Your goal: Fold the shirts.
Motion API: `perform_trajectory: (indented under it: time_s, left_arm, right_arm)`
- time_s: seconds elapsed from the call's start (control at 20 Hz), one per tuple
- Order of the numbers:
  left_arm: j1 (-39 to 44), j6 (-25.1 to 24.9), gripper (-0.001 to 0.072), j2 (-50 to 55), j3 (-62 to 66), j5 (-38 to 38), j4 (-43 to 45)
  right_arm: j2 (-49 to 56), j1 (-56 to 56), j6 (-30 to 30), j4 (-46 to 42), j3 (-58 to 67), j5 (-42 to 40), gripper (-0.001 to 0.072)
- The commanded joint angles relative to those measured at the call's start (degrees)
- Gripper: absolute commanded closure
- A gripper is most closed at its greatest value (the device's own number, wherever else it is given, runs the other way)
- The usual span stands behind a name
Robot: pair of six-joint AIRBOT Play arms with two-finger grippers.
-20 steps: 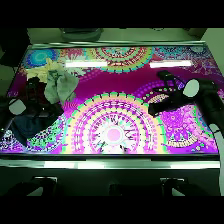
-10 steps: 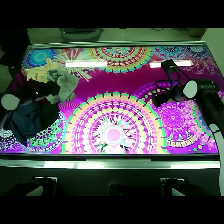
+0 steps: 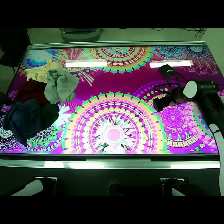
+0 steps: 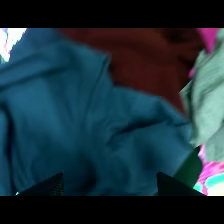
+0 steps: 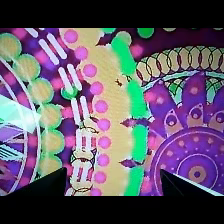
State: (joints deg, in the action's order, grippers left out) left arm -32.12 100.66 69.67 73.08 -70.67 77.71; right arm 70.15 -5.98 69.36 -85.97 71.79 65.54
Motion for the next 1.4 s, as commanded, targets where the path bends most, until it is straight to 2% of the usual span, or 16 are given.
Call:
perform_trajectory:
  time_s: [0.0, 0.1, 0.25, 0.45, 0.5, 0.6, 0.65, 0.8, 0.85, 0.95, 1.1, 1.25, 1.35]
  left_arm:
    - [-7.19, -3.19, -0.0013, 1.29, -7.74, -1.62, -6.64]
    - [-7.08, -3.19, -0.0013, 1.38, -14.14, 3.82, -7.45]
    - [-7.08, -8.0, -0.0013, 2.25, -21.42, 12.28, -12.11]
    - [-7.08, -13.55, -0.0013, 5.92, -22.97, 16.17, -14.32]
    - [-7.08, -13.7, 0.0035, 6.49, -22.97, 16.65, -14.29]
    - [-7.15, -13.73, 0.0602, 6.49, -22.75, 16.72, -14.34]
    - [-7.13, -13.75, 0.0679, 5.92, -22.25, 16.11, -14.34]
    - [-7.06, -13.97, 0.0679, 1.07, -17.81, 14.82, -14.6]
    - [-7.08, -15.76, 0.068, -1.75, -15.98, 14.82, -16.52]
    - [-7.06, -16.79, 0.068, -8.79, -12.76, 16.22, -22.27]
    - [-6.21, -17.35, 0.0681, -22.8, -9.94, 19.41, -36.0]
    - [0.81, -17.31, 0.0682, -34.75, -9.33, 22.29, -46.84]
    - [9.07, -16.2, 0.0682, -38.64, -9.35, 22.27, -48.35]
  right_arm:
    - [0.04, -0.04, -1.2, 0.42, -0.04, 0.94, 0.0041]
    - [0.04, -0.04, -1.2, 0.44, -0.02, 0.96, 0.0042]
    - [0.04, -0.04, -1.18, 0.48, -0.02, 0.94, 0.0043]
    - [0.04, -0.04, -1.2, 3.32, -0.02, 0.98, 0.0043]
    - [0.04, -0.04, -1.2, 4.35, -0.02, 1.01, 0.0043]
    - [0.04, -0.04, -1.2, 5.88, -0.02, 1.07, 0.0043]
    - [0.04, -0.04, -1.18, 6.08, -0.02, 1.22, 0.0043]
    - [0.02, -0.04, -1.25, 5.81, -0.02, 2.45, 0.0043]
    - [0.02, -0.04, -1.97, 5.81, -0.02, 3.65, 0.0043]
    - [0.02, -0.04, -4.28, 5.81, -0.02, 6.47, 0.0043]
    - [-0.33, -0.04, -6.19, 4.5, 0.02, 9.18, 0.0043]
    - [-2.78, -0.02, -7.26, 0.48, 0.26, 9.7, 0.0043]
    - [-5.42, -0.02, -7.17, -3.67, 1.55, 9.73, 0.0042]
